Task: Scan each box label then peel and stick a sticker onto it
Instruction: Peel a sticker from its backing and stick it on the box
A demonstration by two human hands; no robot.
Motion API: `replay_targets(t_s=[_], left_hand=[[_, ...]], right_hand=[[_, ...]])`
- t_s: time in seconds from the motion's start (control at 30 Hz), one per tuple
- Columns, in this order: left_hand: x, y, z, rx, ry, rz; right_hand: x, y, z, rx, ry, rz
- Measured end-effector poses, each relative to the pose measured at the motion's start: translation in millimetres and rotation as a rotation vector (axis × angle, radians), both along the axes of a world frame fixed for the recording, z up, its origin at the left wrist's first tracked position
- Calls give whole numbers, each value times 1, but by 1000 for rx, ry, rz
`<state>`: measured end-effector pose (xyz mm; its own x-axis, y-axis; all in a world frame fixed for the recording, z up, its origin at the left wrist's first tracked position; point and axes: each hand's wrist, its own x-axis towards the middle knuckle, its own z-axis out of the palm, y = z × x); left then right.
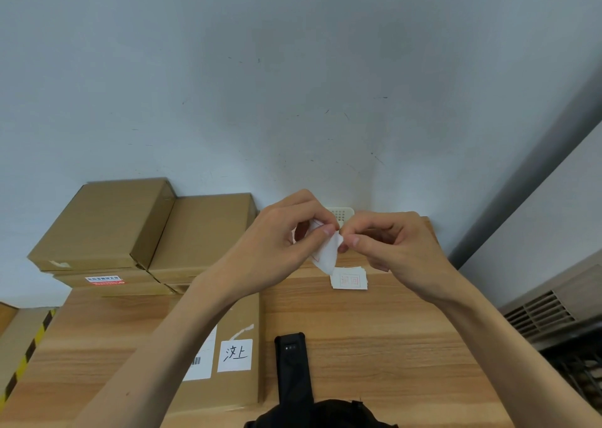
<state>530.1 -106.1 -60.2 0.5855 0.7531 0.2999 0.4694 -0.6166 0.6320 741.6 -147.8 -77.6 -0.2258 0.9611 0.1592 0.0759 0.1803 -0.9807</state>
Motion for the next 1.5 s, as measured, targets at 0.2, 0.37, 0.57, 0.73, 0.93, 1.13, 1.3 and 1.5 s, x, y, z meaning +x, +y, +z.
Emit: replay_targets(t_s=[0.2, 0.37, 0.57, 0.73, 0.93, 1.13, 1.3, 1.5], left_hand=[[1, -4, -1, 31, -98, 52], [0, -8, -2, 17, -125, 28], [1, -5, -4, 32, -123, 6], [-1, -3, -3, 26, -105, -10], [-1, 0, -6, -1, -113, -7], [-2, 1, -9, -51, -170, 57], [1, 0, -16, -109, -194, 63], [0, 3, -30, -131, -165, 92]], right_hand=[[-3, -1, 0, 44, 39, -24], [-2, 1, -4, 53, 40, -77], [-4, 0, -5, 144, -32, -95], [-5, 0, -6, 217, -151, -82], [-8, -2, -2, 315, -275, -106], [-7, -4, -5, 176, -183, -137], [-13, 0, -14, 25, -100, -154], [-17, 8, -29, -54, -14, -208]])
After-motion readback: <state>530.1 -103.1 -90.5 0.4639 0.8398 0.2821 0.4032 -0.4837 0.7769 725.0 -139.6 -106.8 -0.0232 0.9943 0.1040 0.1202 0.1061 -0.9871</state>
